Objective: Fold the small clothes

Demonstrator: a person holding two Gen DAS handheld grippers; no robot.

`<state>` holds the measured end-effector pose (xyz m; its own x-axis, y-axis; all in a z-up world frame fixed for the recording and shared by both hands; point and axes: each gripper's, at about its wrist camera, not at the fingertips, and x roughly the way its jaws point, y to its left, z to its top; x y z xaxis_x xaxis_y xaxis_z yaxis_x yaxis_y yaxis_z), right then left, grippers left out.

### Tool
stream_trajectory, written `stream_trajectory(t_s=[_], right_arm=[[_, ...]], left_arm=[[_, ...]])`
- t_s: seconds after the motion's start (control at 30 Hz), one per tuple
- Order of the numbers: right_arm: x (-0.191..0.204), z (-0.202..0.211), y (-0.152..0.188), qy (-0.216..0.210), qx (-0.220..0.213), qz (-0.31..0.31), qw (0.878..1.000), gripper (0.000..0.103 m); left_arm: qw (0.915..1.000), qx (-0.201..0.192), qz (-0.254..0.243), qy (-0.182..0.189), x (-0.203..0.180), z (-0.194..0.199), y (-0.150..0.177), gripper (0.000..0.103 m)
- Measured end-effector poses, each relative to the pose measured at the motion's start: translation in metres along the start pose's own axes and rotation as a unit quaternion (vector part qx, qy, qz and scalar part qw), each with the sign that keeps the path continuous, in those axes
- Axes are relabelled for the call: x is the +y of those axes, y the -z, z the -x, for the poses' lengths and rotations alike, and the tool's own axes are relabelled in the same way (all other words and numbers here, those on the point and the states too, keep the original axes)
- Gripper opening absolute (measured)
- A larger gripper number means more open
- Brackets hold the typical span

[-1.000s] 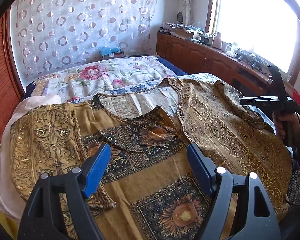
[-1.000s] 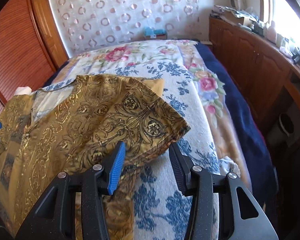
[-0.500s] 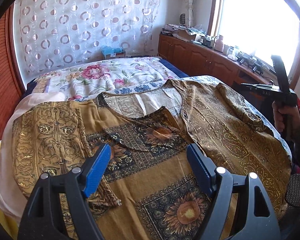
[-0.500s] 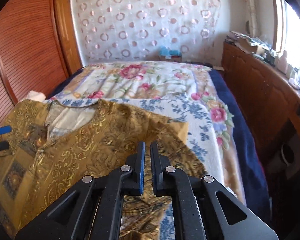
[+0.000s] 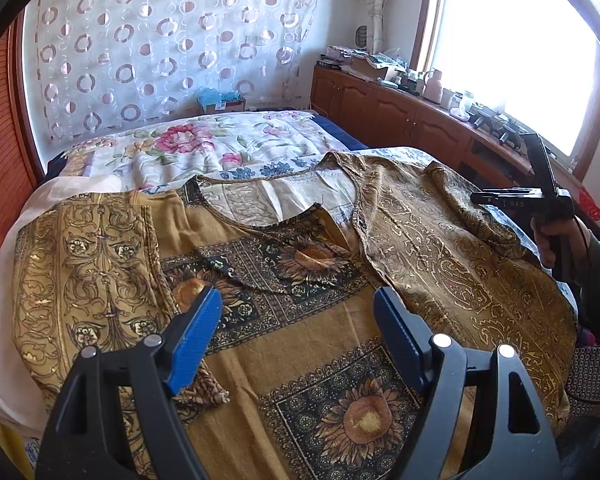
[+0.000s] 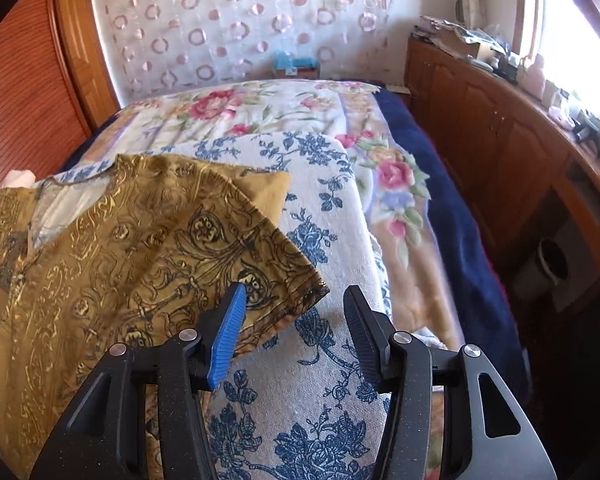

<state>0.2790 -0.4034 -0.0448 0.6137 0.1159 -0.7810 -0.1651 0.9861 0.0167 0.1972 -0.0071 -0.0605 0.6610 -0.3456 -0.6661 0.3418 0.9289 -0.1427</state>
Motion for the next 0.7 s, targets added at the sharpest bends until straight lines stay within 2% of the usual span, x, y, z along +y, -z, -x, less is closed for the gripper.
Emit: stream_trajectory(t_s=[0.1,0.17,0.23,0.4,0.63,0.7], right_arm=[[0.0,-0.003,0.001,-0.012,0.004,0.0,1.0,0.037],[0.002,-0.004,0.0,-0.011,0.002,0.005,1.0,0.014],[0.003,-0.003,-0.002,-0.017,0.0,0.008,1.0,0.005],[0.02,0.012,-0.012,-0.062,-0.025,0.018,0.998,0.004],[0.07,0.029,-0.037,-0.119,-0.058,0.063,0.989,0.004],[0.089,0.031,-0.043,-0.124,-0.063,0.086,0.986,0.004]], left_arm=[[1.0,0.001,0.0,-0.001,0.001,-0.001,0.001,0.079],[1.0,0.001,0.001,-0.001,0.001,0.0,0.001,0.079],[1.0,0.001,0.002,-0.002,0.002,0.0,0.001,0.079],[1.0,-0.001,0.005,-0.006,0.005,0.002,0.001,0.079],[0.9999,-0.004,0.006,-0.012,0.006,0.007,0.001,0.079],[0.9999,-0.006,0.007,-0.012,0.008,0.009,0.0,0.079]])
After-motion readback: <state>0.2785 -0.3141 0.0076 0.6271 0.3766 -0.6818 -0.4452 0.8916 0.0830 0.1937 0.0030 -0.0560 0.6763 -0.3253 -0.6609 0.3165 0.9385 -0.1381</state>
